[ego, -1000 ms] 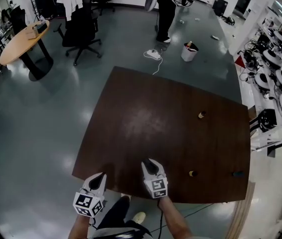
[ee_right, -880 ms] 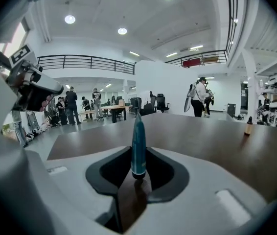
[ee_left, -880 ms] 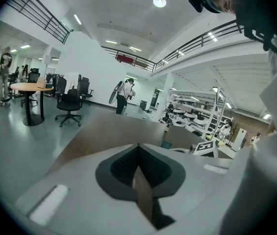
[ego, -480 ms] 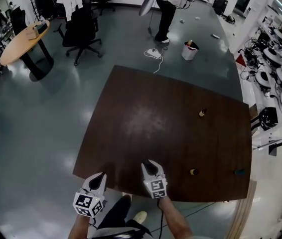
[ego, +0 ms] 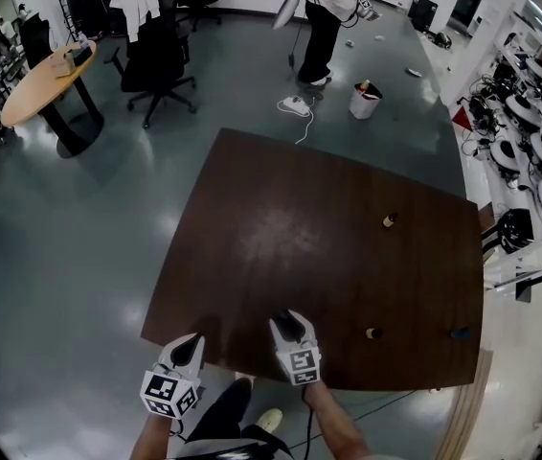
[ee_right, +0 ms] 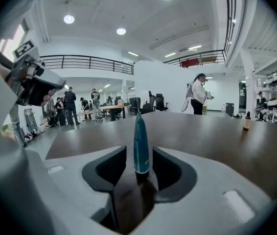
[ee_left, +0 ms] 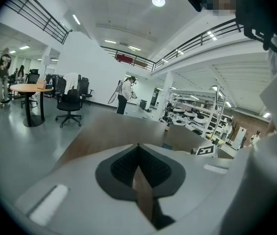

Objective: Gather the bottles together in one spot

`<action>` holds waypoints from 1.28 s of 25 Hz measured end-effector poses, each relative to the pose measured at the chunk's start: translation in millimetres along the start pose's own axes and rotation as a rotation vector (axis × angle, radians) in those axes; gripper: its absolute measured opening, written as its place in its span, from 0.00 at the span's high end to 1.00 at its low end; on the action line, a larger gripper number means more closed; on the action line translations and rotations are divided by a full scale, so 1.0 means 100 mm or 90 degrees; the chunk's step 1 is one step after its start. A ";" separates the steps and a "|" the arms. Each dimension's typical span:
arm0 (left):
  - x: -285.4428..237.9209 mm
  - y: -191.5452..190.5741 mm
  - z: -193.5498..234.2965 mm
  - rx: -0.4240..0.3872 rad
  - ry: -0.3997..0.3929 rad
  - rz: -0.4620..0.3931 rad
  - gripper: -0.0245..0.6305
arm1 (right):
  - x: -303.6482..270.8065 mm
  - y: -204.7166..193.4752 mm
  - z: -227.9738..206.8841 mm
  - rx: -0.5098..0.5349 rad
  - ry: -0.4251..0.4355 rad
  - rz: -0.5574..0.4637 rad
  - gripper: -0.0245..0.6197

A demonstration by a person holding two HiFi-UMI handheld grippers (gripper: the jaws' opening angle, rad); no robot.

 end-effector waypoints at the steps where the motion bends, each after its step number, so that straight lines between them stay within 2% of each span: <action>1: -0.01 -0.01 0.01 0.000 0.000 0.001 0.96 | 0.00 0.00 0.00 -0.003 0.001 -0.003 0.68; 4: -0.01 0.00 0.02 -0.001 -0.001 0.001 0.96 | 0.01 -0.01 0.01 -0.010 0.000 -0.007 0.59; 8: 0.00 0.00 0.01 0.000 -0.004 0.001 0.96 | 0.08 0.00 0.03 -0.019 -0.005 -0.011 0.57; 12: -0.04 -0.03 -0.02 -0.006 -0.017 0.009 0.96 | 0.22 0.06 0.06 -0.027 -0.011 -0.015 0.62; 15: -0.09 -0.05 -0.10 -0.022 -0.034 0.016 0.96 | 0.39 0.16 0.07 -0.025 -0.029 -0.023 0.73; 19: -0.16 0.04 -0.29 -0.056 -0.077 0.009 0.96 | 0.68 0.32 0.07 -0.033 -0.082 -0.043 0.83; 21: -0.21 0.11 -0.46 -0.064 -0.109 0.000 0.96 | 0.86 0.41 0.02 -0.039 -0.118 -0.054 0.94; 22: -0.23 0.15 -0.54 -0.067 -0.126 -0.004 0.96 | 0.95 0.46 0.00 -0.041 -0.133 -0.062 0.96; 26: -0.38 0.25 -0.76 -0.084 -0.182 -0.016 0.96 | 1.17 0.70 -0.07 -0.043 -0.189 -0.105 0.96; 32: -0.41 0.35 -1.32 -0.127 -0.267 -0.031 0.96 | 1.76 0.79 -0.20 -0.071 -0.285 -0.152 0.96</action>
Point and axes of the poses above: the fingertips, and each gripper's own axes: x backward along the fingers, z to its left, y out of its top, the point moved 1 cm from there along x, backward along the fingers, and after that the axes turned 14 degrees about y, right-handed, at the moved point
